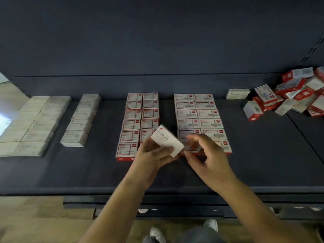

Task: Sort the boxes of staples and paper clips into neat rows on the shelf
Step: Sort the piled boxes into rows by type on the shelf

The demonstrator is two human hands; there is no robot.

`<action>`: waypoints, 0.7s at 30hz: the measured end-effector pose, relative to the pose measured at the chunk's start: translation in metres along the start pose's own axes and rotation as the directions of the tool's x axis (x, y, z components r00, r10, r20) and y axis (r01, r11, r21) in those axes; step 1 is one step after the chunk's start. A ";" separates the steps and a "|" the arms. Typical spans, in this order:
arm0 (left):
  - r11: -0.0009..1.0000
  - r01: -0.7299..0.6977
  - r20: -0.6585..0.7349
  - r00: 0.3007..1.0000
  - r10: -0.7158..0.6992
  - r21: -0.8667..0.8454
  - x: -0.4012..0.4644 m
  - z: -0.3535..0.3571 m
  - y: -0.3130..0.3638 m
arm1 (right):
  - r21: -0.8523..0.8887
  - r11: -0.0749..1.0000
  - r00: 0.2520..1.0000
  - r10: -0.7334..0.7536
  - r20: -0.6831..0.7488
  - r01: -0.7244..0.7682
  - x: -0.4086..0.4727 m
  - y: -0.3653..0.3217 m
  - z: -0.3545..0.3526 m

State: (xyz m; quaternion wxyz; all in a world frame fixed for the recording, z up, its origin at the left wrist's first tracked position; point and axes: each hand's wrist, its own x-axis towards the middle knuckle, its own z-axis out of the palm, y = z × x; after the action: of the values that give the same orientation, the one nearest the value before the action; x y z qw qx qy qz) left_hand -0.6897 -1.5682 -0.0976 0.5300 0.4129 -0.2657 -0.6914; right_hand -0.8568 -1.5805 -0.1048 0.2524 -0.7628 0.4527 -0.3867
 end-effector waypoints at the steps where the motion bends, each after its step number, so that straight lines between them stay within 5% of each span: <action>1: 1.000 -0.013 -0.028 1.000 0.013 -0.017 -0.002 -0.005 0.000 | -0.019 1.000 0.999 -0.025 0.026 0.025 -0.002 -0.001 0.006; 10: 0.983 -0.166 -0.111 0.978 0.175 0.084 -0.019 0.000 -0.001 | -0.199 0.938 0.957 -0.291 -0.002 0.284 0.016 -0.004 0.008; 13: 0.954 -0.230 -0.030 0.970 0.240 0.192 -0.026 -0.008 0.008 | -0.202 0.911 0.933 -0.357 0.050 0.360 0.024 0.000 0.003; 21: 0.660 -0.389 0.099 0.896 0.432 0.643 -0.047 -0.055 0.034 | -0.160 0.878 0.886 -0.418 0.202 0.451 0.039 -0.013 0.029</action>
State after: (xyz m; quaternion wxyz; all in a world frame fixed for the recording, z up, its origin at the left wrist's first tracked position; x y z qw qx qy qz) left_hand -0.6202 -1.5299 -0.0851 0.5040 0.5207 -0.5573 -0.4054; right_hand -0.8155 -1.6086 -0.0977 0.1161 -0.8954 0.2845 -0.3223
